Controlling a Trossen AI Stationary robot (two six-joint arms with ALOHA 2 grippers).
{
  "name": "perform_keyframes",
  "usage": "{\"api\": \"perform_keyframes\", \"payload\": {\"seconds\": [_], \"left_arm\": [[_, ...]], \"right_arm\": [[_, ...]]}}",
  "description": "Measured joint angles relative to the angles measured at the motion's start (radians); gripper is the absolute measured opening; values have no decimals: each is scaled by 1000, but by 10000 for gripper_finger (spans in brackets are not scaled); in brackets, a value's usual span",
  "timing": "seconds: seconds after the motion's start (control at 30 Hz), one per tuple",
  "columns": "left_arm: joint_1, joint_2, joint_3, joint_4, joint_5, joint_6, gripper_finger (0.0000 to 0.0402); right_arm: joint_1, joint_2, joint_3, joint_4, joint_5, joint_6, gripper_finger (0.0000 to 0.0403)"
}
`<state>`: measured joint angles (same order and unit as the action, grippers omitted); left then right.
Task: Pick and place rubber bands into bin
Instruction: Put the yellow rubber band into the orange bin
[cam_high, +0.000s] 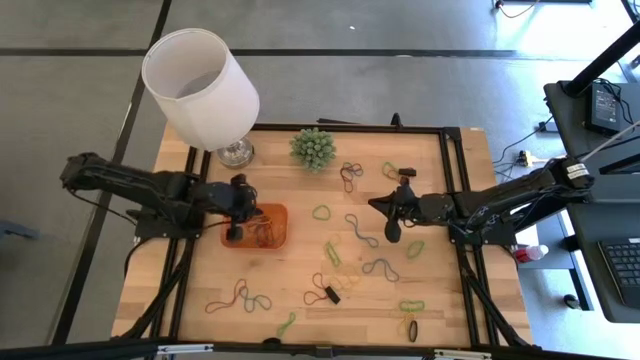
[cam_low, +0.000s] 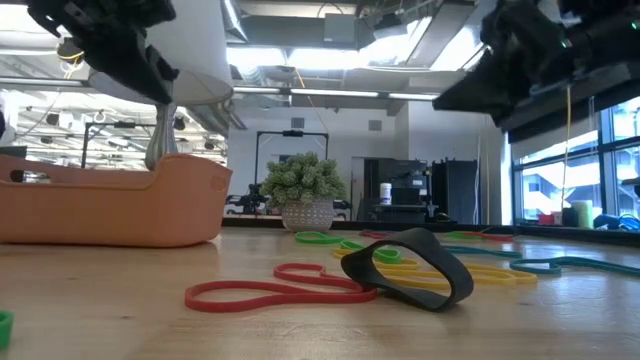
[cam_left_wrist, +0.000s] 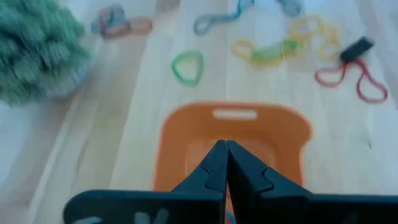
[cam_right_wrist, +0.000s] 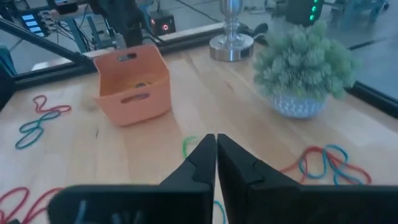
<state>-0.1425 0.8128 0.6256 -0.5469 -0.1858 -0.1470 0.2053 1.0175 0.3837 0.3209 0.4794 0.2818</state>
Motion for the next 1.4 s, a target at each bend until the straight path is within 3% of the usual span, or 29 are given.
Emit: {"api": "perform_keyframes", "payload": {"seconds": [0.1, 0.3, 0.63, 0.83, 1.1, 1.4], "left_arm": [[25, -40, -28, 41, 1, 36, 3], [61, -46, -34, 51, -5, 44, 3], [68, -39, -34, 53, -7, -23, 3], [68, -39, -34, 53, -7, -26, 3], [68, -39, -34, 56, -7, -26, 3], [68, -39, -34, 58, -7, -78, 3]], "right_arm": [[0, 56, 87, -83, 0, -3, 40], [0, 240, 320, -418, -15, 2, 75], [1, 532, 611, -750, -363, -56, 81], [19, 654, 634, -759, -457, -107, 69], [88, 766, 635, -696, -458, -105, 60], [141, 791, 635, -615, -456, -107, 62]]}}
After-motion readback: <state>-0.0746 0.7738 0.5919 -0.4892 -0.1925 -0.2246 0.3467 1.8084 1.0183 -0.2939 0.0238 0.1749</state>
